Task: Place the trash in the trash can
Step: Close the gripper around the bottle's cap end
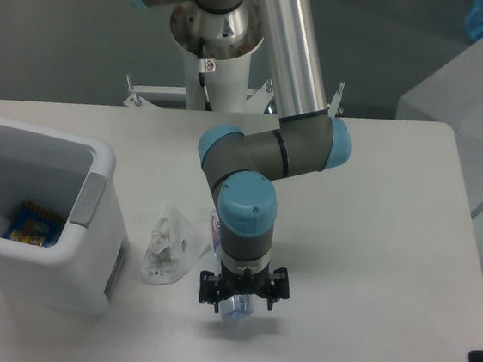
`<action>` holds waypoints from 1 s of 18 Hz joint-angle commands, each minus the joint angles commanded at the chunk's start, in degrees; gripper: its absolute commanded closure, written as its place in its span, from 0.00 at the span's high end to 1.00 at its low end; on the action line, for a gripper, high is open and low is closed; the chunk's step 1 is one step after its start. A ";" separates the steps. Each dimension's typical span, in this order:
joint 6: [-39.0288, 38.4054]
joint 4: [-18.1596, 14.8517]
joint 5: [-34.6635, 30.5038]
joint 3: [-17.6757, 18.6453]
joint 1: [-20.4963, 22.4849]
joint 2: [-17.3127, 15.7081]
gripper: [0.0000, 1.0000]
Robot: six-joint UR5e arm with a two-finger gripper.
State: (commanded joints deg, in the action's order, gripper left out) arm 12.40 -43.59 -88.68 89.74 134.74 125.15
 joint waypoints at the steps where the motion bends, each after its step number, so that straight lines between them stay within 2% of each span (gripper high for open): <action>1: -0.18 0.00 -0.09 0.00 0.00 0.26 1.00; 15: -1.41 0.35 -1.23 0.00 -0.44 3.16 1.00; 18: -1.41 0.35 -1.84 0.00 -0.79 3.08 0.93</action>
State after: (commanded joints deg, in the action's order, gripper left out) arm 10.99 -43.24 -90.53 89.74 133.95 128.23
